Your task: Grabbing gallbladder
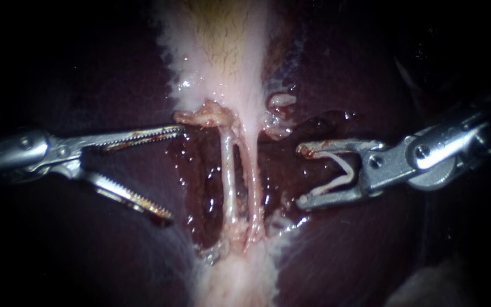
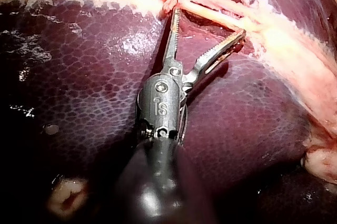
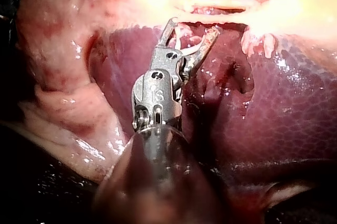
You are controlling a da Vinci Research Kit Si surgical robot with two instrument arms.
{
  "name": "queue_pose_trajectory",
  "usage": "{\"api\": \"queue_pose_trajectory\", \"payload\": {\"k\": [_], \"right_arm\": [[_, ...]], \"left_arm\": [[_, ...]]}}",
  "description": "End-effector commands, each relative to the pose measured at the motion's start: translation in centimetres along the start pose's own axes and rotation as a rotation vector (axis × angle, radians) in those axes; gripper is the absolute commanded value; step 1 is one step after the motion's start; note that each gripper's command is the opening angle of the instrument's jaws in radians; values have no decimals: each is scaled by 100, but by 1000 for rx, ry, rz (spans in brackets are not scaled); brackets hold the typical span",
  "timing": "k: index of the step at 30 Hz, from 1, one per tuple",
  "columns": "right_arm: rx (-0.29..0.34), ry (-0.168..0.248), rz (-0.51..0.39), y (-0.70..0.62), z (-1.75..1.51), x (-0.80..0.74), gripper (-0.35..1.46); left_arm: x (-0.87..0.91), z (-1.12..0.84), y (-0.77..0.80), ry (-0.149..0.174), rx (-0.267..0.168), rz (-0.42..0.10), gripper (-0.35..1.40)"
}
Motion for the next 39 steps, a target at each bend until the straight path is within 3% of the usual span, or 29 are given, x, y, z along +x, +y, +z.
{"api": "queue_pose_trajectory", "payload": {"k": [1,5,10,14,17,22,24,29,34,39], "right_arm": [[0,0,-2,0,0,0,50],[0,0,4,0,0,0,50],[0,0,16,1,0,-1,50],[-1,0,16,2,0,-1,50],[-1,0,22,3,0,-2,50],[-2,-1,22,4,1,-1,50],[-2,-1,23,4,2,-1,50],[-2,-1,29,4,3,-1,50],[-3,-1,29,5,4,0,50],[-3,-1,29,5,4,0,49]], "left_arm": [[0,0,0,0,0,0,125],[2,-5,0,-9,7,-7,123],[18,-22,-8,-36,36,-26,123],[41,-31,-20,-81,66,-44,125],[58,-32,-32,-128,108,-6,126],[70,-20,-47,-184,145,31,118],[71,-8,-52,-202,152,44,113],[66,15,-64,-213,164,48,103],[44,21,-77,-250,164,53,89],[32,19,-81,-263,165,61,73]]}}
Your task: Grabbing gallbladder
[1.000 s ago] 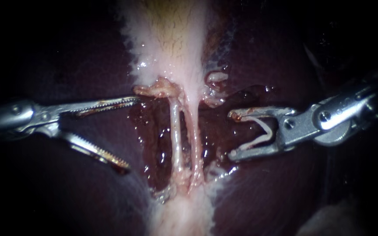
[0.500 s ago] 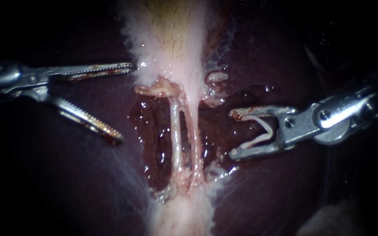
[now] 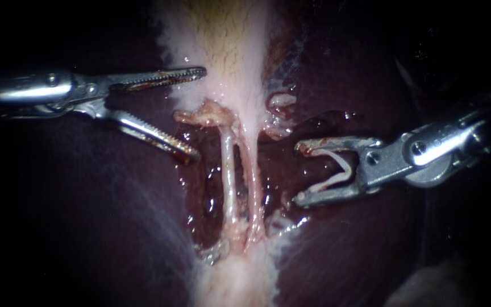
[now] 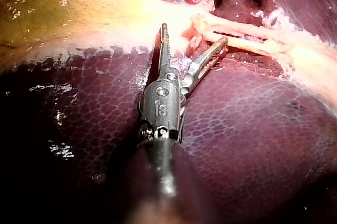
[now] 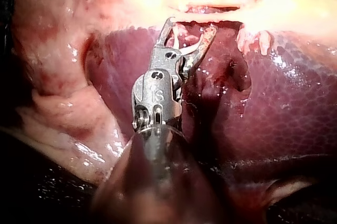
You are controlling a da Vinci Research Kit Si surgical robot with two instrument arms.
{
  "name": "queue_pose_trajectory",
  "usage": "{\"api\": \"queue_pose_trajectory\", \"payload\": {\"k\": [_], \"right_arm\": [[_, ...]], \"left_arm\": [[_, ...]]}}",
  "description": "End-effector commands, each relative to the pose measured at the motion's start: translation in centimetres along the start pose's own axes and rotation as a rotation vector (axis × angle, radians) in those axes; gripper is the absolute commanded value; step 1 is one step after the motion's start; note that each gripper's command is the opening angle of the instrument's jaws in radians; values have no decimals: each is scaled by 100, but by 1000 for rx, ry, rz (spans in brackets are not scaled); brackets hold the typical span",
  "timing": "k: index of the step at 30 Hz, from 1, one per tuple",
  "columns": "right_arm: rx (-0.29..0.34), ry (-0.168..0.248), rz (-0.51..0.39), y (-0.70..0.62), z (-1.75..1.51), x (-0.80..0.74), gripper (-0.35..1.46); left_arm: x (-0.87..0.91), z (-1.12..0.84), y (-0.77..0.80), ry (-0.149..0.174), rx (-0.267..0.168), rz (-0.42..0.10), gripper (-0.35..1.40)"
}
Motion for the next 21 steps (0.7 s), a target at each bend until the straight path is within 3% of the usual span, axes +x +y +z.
{"api": "queue_pose_trajectory", "payload": {"k": [1,13,21], "right_arm": [[-1,0,0,0,0,0,49],[-1,0,0,0,0,0,49],[-1,0,0,1,0,0,49]], "left_arm": [[0,-1,0,-3,0,-5,69],[9,-11,13,-6,9,-55,24],[14,-17,17,-9,21,-61,-1]]}}
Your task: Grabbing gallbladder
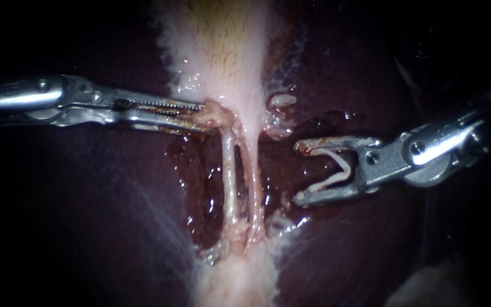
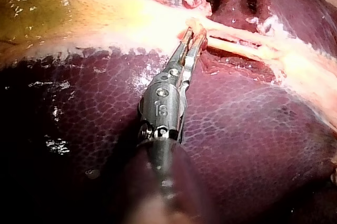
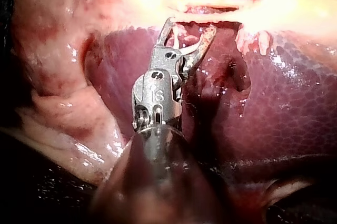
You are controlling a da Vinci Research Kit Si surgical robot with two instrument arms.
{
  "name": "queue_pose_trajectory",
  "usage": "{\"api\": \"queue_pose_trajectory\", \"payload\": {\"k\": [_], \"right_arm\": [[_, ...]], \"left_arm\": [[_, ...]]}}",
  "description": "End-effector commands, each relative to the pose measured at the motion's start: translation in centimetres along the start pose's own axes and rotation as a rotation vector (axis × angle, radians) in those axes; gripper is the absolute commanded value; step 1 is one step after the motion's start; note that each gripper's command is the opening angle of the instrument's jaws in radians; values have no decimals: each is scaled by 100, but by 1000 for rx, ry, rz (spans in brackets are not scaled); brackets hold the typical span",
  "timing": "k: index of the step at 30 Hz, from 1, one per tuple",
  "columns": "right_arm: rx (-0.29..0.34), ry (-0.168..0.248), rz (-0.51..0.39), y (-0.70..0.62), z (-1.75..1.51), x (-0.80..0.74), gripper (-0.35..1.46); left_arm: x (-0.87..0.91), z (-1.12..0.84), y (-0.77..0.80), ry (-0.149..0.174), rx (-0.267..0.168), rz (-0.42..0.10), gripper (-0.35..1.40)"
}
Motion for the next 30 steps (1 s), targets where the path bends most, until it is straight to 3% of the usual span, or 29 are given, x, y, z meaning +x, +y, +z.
{"api": "queue_pose_trajectory", "payload": {"k": [1,6,9,17,30], "right_arm": [[0,0,0,0,0,0,49],[0,0,0,0,0,0,49],[0,0,0,0,0,0,49],[0,0,0,0,0,0,50],[0,0,0,1,0,-1,50]], "left_arm": [[-1,-1,0,-1,4,0,-6],[-1,-5,-1,-20,10,-10,-35],[-1,-8,-1,-45,16,-12,-35],[7,-23,8,-52,23,-45,-35],[69,-82,34,-44,8,-95,-35]]}}
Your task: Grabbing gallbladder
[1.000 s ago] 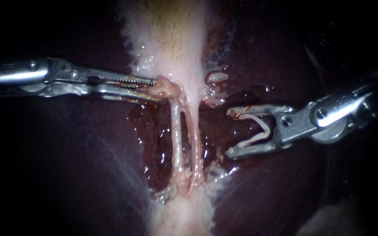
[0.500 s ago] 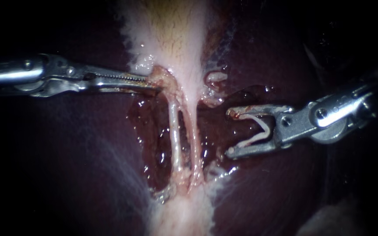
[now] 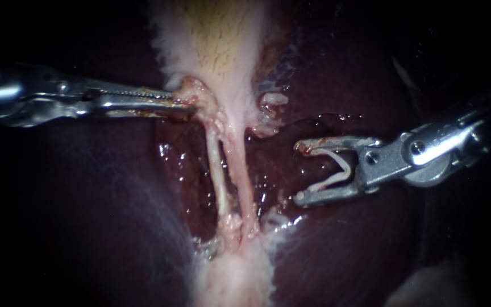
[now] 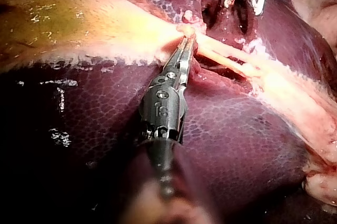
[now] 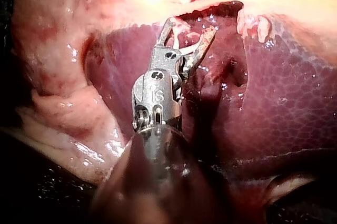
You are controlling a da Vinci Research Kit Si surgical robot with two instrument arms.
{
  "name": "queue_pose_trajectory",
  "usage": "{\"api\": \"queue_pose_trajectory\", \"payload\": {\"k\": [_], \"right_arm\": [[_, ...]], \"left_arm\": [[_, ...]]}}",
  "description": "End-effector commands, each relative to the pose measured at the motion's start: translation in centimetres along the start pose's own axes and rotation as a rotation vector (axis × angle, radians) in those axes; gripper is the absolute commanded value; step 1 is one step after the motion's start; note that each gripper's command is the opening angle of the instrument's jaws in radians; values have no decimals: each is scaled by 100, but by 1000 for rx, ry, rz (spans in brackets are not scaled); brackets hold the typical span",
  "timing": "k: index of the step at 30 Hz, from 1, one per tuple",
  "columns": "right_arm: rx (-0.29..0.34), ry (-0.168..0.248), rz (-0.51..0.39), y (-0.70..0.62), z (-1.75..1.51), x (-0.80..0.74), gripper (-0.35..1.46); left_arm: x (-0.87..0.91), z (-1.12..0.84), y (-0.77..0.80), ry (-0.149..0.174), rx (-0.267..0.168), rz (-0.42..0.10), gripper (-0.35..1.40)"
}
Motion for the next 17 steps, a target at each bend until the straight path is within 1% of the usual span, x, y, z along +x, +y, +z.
{"api": "queue_pose_trajectory", "payload": {"k": [1,5,17], "right_arm": [[0,0,0,0,0,0,50],[0,0,0,0,0,0,50],[-1,0,1,1,1,0,49]], "left_arm": [[3,-5,1,9,-3,-2,-35],[7,-11,2,12,-5,-4,-35],[4,-10,1,12,-5,-3,-35]]}}
